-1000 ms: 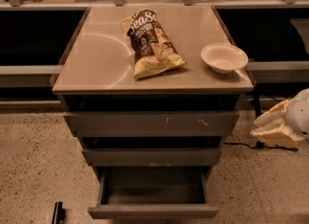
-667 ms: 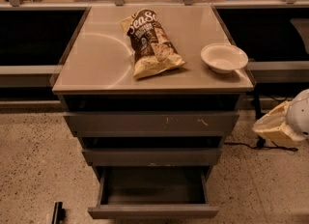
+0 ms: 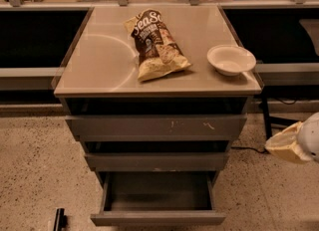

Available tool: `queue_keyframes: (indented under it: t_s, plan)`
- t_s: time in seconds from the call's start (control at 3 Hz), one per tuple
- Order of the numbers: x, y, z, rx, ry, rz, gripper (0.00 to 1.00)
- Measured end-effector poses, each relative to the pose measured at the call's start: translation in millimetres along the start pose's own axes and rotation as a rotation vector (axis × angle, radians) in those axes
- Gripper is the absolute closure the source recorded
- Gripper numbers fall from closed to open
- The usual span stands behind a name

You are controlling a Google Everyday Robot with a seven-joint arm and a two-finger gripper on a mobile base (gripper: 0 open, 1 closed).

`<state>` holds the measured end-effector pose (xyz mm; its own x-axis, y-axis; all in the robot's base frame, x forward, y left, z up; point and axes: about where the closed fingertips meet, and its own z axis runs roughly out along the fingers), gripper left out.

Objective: Close bottom drawer

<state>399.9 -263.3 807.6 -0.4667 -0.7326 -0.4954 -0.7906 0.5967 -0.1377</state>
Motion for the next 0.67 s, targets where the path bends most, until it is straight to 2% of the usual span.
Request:
queue_keyframes:
  t_s: [0.33,0.67]
  plan:
    - [48,1,51,-0.01,-0.022,0.107,1.0]
    - [87,9,108,-0.059,-0.075,0.21,1.0]
